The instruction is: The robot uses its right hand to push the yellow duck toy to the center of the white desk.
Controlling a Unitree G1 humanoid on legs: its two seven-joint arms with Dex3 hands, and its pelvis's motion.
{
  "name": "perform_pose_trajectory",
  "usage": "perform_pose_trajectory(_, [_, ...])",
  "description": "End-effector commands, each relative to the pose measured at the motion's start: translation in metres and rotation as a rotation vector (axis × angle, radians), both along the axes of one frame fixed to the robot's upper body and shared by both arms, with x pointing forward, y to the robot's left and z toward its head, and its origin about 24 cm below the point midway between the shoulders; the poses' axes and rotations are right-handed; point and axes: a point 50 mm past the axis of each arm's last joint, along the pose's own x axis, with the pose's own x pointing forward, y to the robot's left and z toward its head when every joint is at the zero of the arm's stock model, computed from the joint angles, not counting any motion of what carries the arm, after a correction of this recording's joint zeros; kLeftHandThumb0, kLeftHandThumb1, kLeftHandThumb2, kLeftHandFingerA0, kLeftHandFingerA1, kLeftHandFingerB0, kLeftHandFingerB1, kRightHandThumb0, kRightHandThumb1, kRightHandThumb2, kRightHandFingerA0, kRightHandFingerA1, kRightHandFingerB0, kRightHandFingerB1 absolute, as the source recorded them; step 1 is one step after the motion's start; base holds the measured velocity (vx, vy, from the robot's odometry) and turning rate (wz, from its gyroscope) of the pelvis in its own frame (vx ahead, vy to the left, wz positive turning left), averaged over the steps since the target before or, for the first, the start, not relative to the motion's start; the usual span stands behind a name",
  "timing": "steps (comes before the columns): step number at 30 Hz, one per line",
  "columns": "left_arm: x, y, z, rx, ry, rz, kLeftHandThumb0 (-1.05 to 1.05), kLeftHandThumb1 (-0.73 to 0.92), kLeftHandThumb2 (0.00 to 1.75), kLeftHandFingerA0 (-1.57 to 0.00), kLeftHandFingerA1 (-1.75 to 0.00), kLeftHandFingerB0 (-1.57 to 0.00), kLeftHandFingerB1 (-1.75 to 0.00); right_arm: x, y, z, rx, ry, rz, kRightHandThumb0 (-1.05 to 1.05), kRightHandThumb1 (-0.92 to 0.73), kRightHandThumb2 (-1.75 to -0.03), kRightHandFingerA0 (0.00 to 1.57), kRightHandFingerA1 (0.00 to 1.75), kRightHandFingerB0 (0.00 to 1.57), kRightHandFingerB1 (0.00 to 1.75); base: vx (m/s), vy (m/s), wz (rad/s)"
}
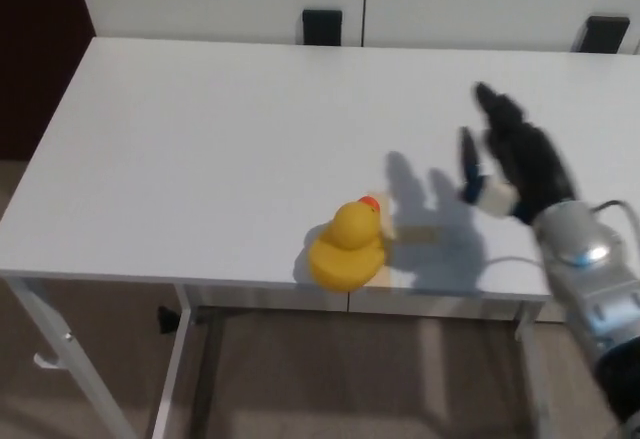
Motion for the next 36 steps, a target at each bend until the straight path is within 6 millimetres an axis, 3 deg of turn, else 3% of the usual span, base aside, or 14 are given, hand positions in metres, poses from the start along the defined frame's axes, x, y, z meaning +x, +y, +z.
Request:
perform_pose_trajectory(1, [-0.011, 0.008, -0.001, 0.0, 0.013, 0.033, 0.09, -0.17, 0.88, -1.42, -1.24, -1.38, -1.21, -0.031, -0.125, 0.049, -0.307, -0.2, -0.148, -0.86, -0.64, -0.9, 0.0, 0.06, 0.0, 0.0, 0.0, 0.0, 0.0])
perform_pose_trajectory(4, [-0.014, 0.012, -0.001, 0.001, 0.013, 0.061, 0.09, -0.17, 0.88, -1.42, -1.25, -1.38, -1.21, -0.07, -0.19, 0.08, -0.395, -0.271, -0.201, -0.58, -0.83, -0.64, 0.0, 0.0, 0.0, 0.12, 0.0, 0.0, 0.0])
perform_pose_trajectory(8, [-0.015, 0.013, -0.001, 0.002, 0.013, 0.066, 0.09, -0.17, 0.88, -1.42, -1.25, -1.38, -1.21, -0.074, -0.195, 0.081, -0.404, -0.275, -0.206, -0.58, -0.83, -0.64, 0.0, 0.0, 0.0, 0.12, 0.0, 0.0, 0.0])
perform_pose_trajectory(9, [-0.018, 0.015, -0.001, 0.004, 0.016, 0.082, 0.42, -0.45, 1.58, -1.53, -0.85, -1.55, -0.87, -0.102, -0.227, 0.088, -0.382, -0.262, -0.307, -0.56, -0.72, -0.82, 0.02, 0.21, 0.03, 0.2, 0.0, 0.0, 0.0])
perform_pose_trajectory(10, [-0.02, 0.017, 0.0, 0.008, 0.015, 0.09, 0.11, -0.16, 0.88, -1.41, -1.24, -1.39, -1.22, -0.133, -0.256, 0.085, -0.427, -0.256, -0.434, -0.49, -0.77, -0.62, 0.38, 0.65, 0.14, 0.34, 0.0, 0.0, 0.0])
perform_pose_trajectory(14, [-0.021, 0.019, 0.0, 0.011, 0.015, 0.095, 0.11, -0.16, 0.88, -1.41, -1.24, -1.39, -1.22, -0.156, -0.273, 0.086, -0.469, -0.256, -0.516, -0.49, -0.77, -0.62, 0.38, 0.65, 0.14, 0.34, 0.0, 0.0, 0.0])
perform_pose_trajectory(15, [-0.022, 0.021, 0.001, 0.022, 0.018, 0.093, 0.42, -0.43, 1.58, -1.5, -0.87, -1.55, -0.86, -0.186, -0.295, 0.078, -0.526, -0.245, -0.627, -0.47, -0.79, -0.63, 0.33, 0.64, 0.2, 0.39, 0.0, 0.0, 0.0])
perform_pose_trajectory(16, [-0.022, 0.021, 0.001, 0.022, 0.018, 0.093, 0.42, -0.43, 1.58, -1.5, -0.87, -1.55, -0.86, -0.186, -0.295, 0.078, -0.526, -0.245, -0.627, -0.47, -0.79, -0.63, 0.33, 0.64, 0.2, 0.39, 0.0, 0.0, 0.0])
perform_pose_trajectory(17, [-0.023, 0.025, 0.002, 0.037, 0.018, 0.093, 0.4, -0.43, 1.63, -1.42, -0.92, -1.57, -0.83, -0.24, -0.321, 0.043, -0.565, -0.108, -0.81, -0.26, -0.5, -1.11, 0.4, 0.66, 0.27, 0.57, 0.0, 0.0, -0.06])
perform_pose_trajectory(19, [-0.023, 0.025, 0.002, 0.041, 0.018, 0.094, 0.4, -0.43, 1.63, -1.42, -0.92, -1.57, -0.83, -0.256, -0.327, 0.035, -0.579, -0.071, -0.856, -0.26, -0.5, -1.11, 0.4, 0.66, 0.27, 0.57, 0.0, 0.0, 0.0])
perform_pose_trajectory(20, [-0.023, 0.026, 0.003, 0.044, 0.015, 0.092, 0.31, -0.45, 1.59, -1.44, -0.91, -1.57, -0.82, -0.274, -0.329, 0.02, -0.585, 0.004, -0.893, -0.21, -0.48, -1.15, 0.74, 0.74, 0.47, 0.64, 0.0, 0.0, 0.0])
perform_pose_trajectory(22, [-0.023, 0.027, 0.003, 0.045, 0.013, 0.09, 0.31, -0.45, 1.59, -1.44, -0.91, -1.57, -0.82, -0.285, -0.329, 0.012, -0.587, 0.046, -0.907, -0.21, -0.48, -1.15, 0.74, 0.74, 0.47, 0.64, 0.0, 0.0, 0.0])
perform_pose_trajectory(26, [-0.024, 0.029, 0.004, 0.049, 0.014, 0.096, 0.36, -0.56, 1.67, -1.41, -1.01, -1.52, -0.94, -0.333, -0.321, -0.039, -0.593, 0.351, -0.844, -0.16, -0.28, -1.24, 1.17, 0.6, 0.91, 0.52, 0.0, 0.0, 0.0])
perform_pose_trajectory(36, [-0.025, 0.034, 0.007, 0.065, 0.011, 0.07, 0.19, -0.54, 1.52, -1.42, -0.93, -1.57, -0.84, -0.373, -0.3, -0.095, -0.432, 0.747, -0.73, -0.08, -0.27, -1.05, 1.16, 0.55, 0.9, 0.54, 0.0, 0.0, 0.0])
